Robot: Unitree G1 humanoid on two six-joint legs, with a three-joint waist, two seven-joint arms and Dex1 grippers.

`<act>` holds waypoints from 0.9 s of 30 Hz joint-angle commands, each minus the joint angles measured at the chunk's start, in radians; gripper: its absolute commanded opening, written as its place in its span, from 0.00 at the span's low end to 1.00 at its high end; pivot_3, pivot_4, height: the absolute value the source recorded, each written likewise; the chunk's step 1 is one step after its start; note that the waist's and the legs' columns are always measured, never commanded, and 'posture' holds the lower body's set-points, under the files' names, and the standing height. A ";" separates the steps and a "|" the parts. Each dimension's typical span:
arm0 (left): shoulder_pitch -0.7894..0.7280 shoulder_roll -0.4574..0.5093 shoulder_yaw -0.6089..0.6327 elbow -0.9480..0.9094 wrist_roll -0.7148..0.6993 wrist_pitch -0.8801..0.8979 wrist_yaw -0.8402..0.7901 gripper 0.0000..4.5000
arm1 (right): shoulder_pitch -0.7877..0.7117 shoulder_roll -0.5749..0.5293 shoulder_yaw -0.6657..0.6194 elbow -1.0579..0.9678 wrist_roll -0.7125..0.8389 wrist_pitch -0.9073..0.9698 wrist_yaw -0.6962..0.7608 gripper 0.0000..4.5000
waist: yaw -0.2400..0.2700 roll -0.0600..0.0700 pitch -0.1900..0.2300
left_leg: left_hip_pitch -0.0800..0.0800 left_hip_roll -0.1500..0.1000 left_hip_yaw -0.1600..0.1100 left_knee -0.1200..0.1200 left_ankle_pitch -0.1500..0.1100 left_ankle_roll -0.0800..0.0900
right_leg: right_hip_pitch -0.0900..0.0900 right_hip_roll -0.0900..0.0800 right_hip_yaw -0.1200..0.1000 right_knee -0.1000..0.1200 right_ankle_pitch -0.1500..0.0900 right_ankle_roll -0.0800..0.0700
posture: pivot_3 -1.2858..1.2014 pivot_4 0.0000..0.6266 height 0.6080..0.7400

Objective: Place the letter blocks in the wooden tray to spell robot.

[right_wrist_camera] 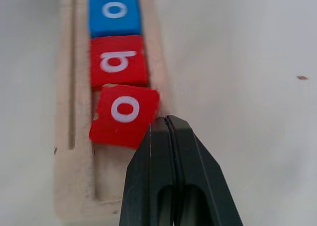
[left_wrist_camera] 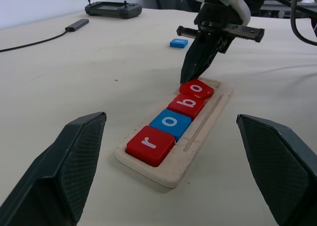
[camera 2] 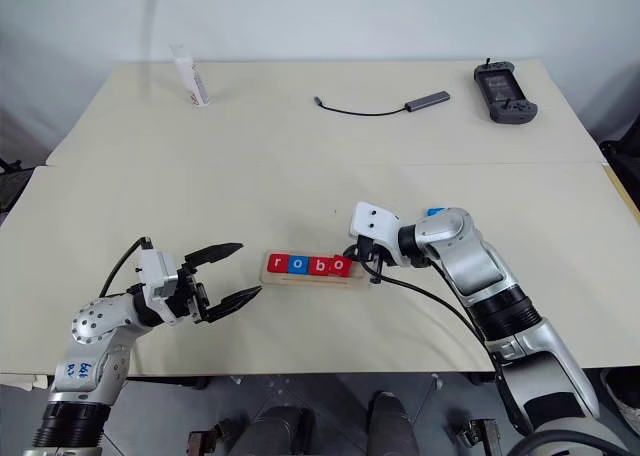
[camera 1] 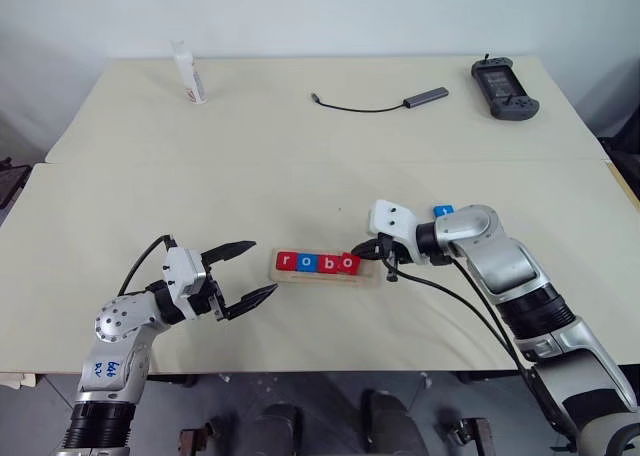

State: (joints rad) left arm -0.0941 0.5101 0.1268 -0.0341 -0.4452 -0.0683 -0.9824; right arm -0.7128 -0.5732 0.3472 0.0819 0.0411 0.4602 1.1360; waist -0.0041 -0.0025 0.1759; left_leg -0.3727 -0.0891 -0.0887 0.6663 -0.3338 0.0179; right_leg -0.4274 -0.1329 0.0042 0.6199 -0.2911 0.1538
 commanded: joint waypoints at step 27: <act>-0.008 -0.001 -0.004 -0.001 -0.008 -0.021 -0.026 1.00 | 0.229 -0.100 -0.246 -0.249 0.157 -0.058 -0.058 0.04 | 0.016 0.000 0.000 | 0.000 -0.001 -0.002 0.000 0.000 0.000 | 0.001 0.000 -0.001 -0.001 0.000 0.000 | 0.52 0.24 1.00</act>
State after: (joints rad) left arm -0.1053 0.5046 0.1125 -0.0231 -0.4455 -0.0776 -0.9997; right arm -0.5012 -0.6574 0.1776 -0.1082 0.1467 0.4370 1.0859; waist 0.0119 -0.0026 0.1759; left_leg -0.3733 -0.0900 -0.0911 0.6661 -0.3340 0.0183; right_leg -0.4263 -0.1334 0.0028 0.6189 -0.2911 0.1538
